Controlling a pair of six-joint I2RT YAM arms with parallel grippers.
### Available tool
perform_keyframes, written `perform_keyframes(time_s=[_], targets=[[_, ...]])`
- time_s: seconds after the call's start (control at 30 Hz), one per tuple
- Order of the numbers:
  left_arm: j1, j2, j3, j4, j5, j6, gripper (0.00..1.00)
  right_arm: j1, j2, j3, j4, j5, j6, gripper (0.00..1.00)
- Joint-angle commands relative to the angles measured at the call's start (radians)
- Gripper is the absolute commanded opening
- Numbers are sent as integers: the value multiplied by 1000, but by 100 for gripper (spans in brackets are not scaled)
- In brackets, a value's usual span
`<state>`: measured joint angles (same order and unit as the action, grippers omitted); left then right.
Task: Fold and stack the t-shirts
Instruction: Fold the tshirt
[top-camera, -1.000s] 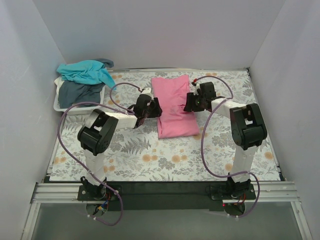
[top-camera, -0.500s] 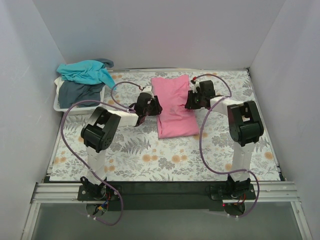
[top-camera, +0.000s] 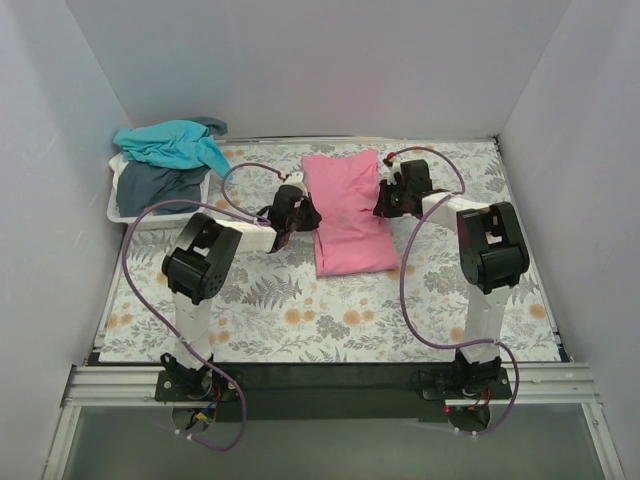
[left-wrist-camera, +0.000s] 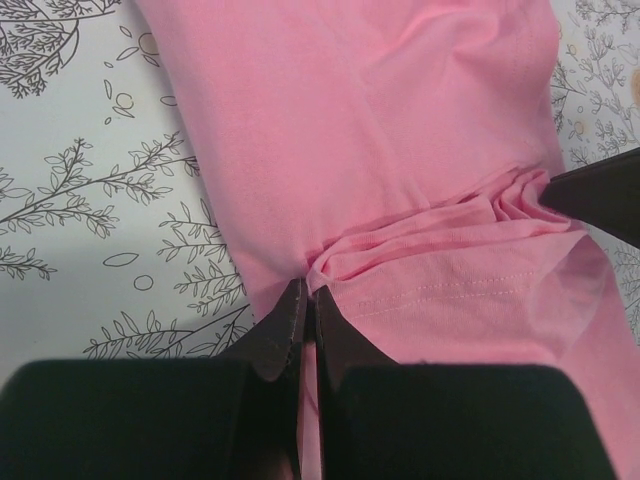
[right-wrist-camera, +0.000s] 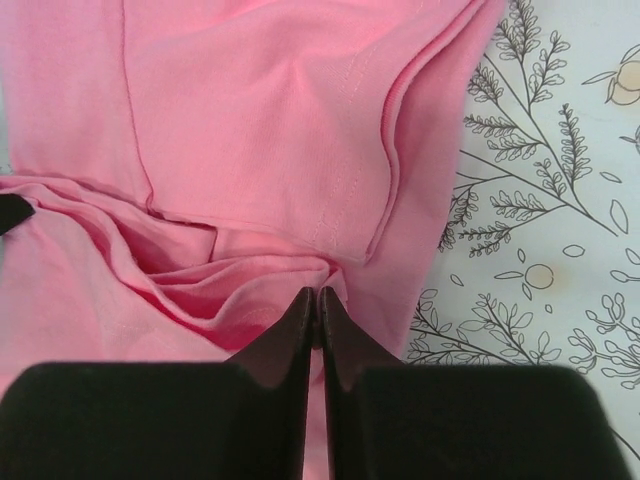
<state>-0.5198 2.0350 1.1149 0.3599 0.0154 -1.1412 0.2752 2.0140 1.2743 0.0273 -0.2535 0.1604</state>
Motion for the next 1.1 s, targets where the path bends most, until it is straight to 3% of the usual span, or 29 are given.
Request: perform_keyframes(time_s=[0.0, 0.2, 0.57, 0.6, 0.63, 0.7, 0.77, 0.8, 0.93, 1.07], targets=[[3, -76, 30, 20, -3, 15, 0, -1, -87, 25, 22, 2, -1, 1], [3, -110, 17, 42, -40, 20, 0, -2, -130, 34, 22, 31, -2, 1], [6, -42, 72, -35, -126, 26, 0, -4, -21, 114, -23, 106, 5, 1], [6, -39, 75, -42, -137, 24, 5, -5, -9, 118, -26, 108, 5, 13], [6, -39, 79, -51, -141, 24, 25, -4, -12, 126, -26, 109, 5, 23], [4, -54, 76, -62, -161, 20, 45, -4, -33, 120, -26, 111, 4, 48], [6, -79, 54, -72, -202, 20, 64, -2, -69, 88, -26, 126, -1, 65], [4, -111, 43, -73, -212, 21, 67, -2, -113, 73, -24, 134, -7, 78], [4, -208, -39, -85, -209, 11, 70, -2, -259, -50, -21, 171, -9, 81], [1, -332, -206, -56, -50, -93, 70, 15, -398, -260, -14, 166, 21, 79]])
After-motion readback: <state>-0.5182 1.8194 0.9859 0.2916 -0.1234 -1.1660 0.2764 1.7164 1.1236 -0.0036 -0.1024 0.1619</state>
